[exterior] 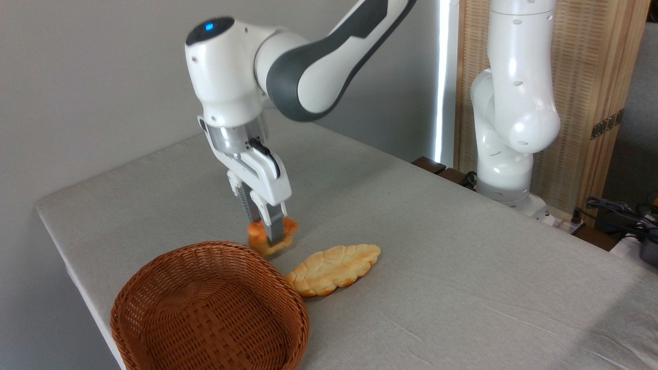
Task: Put bread into the basket
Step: 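Lift the roll and carry it over the wicker basket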
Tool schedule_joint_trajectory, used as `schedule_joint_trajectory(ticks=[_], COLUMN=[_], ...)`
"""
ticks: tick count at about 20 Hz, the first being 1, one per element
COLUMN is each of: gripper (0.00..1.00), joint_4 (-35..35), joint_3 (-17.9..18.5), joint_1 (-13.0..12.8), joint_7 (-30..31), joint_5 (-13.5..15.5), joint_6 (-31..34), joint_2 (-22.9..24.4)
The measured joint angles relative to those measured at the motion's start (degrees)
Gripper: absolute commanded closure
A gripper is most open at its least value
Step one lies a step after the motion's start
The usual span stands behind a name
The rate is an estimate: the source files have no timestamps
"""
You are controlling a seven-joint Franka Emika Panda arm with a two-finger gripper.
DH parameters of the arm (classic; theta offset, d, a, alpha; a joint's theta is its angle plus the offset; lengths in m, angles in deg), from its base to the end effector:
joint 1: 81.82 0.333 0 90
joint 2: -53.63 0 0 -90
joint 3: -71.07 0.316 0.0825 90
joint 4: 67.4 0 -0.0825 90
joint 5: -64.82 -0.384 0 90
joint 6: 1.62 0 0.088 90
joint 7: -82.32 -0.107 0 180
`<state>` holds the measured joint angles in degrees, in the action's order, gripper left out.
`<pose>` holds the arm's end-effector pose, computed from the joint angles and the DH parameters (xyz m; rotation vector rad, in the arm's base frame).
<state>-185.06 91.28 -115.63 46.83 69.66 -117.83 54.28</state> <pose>0.5288 -0.1325 0.4406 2.8078 -1.2186 0.0010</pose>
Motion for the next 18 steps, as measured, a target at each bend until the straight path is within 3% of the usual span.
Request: schedule_joint_trajectory(ticks=[6, 13, 18], gripper=[0.48, 0.44, 0.44], joint_4=[3.55, 7.85, 8.91], joint_3=[-1.01, -0.65, 1.79], joint_1=[-0.07, 0.45, 0.71], joint_7=[0.92, 1.05, 1.05], joint_5=[0.03, 3.11, 3.11], joint_6=[1.23, 0.81, -4.62], joint_2=[2.52, 2.16, 0.46])
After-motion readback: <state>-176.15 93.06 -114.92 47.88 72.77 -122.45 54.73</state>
